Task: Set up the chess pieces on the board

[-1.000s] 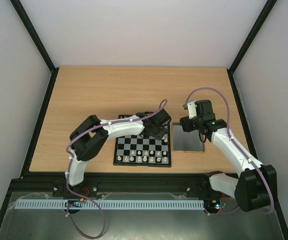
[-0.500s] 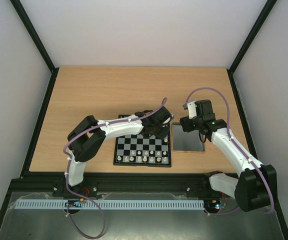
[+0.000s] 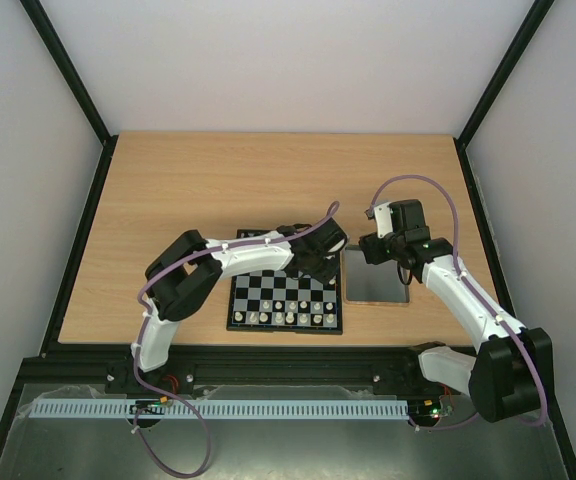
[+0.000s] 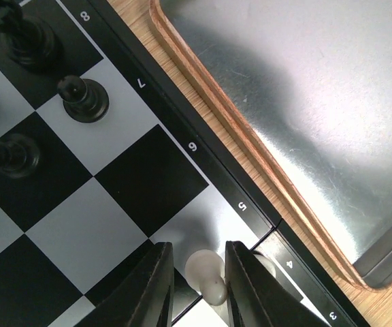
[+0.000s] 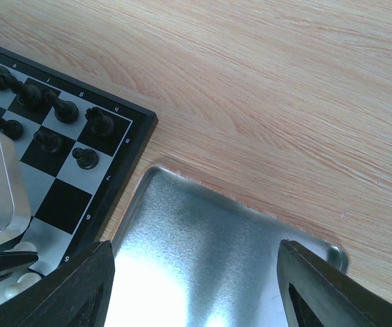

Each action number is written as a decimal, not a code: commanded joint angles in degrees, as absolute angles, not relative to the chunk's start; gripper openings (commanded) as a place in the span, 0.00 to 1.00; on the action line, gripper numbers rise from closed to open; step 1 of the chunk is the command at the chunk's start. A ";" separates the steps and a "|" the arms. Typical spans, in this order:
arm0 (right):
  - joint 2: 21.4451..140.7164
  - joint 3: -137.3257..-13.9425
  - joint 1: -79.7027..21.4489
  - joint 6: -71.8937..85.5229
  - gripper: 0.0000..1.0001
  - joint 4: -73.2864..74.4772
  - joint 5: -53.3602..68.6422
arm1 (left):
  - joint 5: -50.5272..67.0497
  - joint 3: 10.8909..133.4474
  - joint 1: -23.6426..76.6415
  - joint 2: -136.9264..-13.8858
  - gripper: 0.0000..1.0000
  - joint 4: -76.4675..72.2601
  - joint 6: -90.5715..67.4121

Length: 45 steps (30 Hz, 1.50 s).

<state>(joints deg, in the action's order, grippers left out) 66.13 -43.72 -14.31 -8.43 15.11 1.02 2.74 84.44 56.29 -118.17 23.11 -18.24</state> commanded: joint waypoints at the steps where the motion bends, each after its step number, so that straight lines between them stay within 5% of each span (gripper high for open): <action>1: 66.71 -43.28 -14.13 -8.79 0.66 15.56 1.47 | 1.87 85.92 56.60 -119.00 0.23 25.38 -17.94; 17: 66.89 -43.33 -14.10 -8.98 0.66 15.87 1.84 | -0.21 85.00 56.60 -116.12 0.12 28.56 -17.09; 45: 66.62 -43.33 -14.10 -9.15 0.66 16.35 3.73 | -4.23 50.74 49.99 -81.53 0.12 36.31 -27.87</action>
